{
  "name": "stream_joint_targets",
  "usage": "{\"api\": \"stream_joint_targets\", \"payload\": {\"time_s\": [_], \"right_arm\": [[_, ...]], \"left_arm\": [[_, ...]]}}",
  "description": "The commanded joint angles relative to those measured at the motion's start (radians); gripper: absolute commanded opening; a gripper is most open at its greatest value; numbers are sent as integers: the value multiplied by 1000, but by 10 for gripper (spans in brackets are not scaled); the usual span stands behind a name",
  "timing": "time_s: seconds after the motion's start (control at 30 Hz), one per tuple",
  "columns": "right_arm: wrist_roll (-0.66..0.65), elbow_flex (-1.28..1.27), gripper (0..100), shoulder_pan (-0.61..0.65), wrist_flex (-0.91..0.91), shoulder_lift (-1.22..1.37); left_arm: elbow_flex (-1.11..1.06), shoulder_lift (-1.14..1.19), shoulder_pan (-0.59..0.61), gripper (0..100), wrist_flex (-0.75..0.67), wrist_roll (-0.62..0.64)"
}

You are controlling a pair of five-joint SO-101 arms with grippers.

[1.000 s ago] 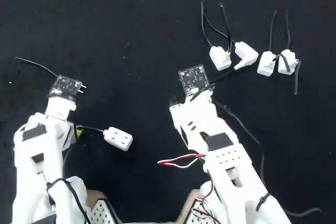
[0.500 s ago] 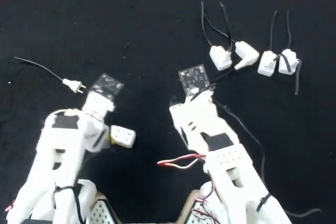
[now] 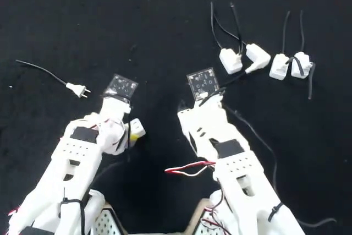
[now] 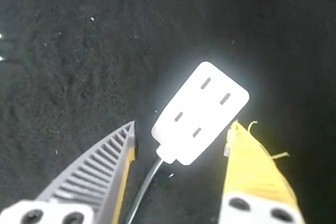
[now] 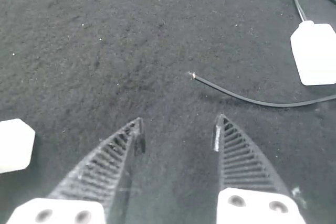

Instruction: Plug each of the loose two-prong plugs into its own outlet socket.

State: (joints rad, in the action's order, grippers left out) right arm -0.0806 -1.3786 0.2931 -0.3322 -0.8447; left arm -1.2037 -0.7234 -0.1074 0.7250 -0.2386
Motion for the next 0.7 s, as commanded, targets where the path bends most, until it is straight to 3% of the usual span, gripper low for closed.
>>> {"api": "stream_joint_targets", "payload": {"time_s": [0.0,0.1,0.3,0.43,0.67], "right_arm": [[6,15,208,-28,25,-33],[6,15,208,-28,25,-33],[6,15,208,-28,25,-33],[6,15,208,-28,25,-33],[6,15,208,-28,25,-33]], "left_arm": [[18,-15,-5,275,-17,49],[35,-17,-4,275,11,41],[231,-17,-2,275,247,40],[295,-5,8,275,322,-17],[306,-3,262,275,322,-146]]}}
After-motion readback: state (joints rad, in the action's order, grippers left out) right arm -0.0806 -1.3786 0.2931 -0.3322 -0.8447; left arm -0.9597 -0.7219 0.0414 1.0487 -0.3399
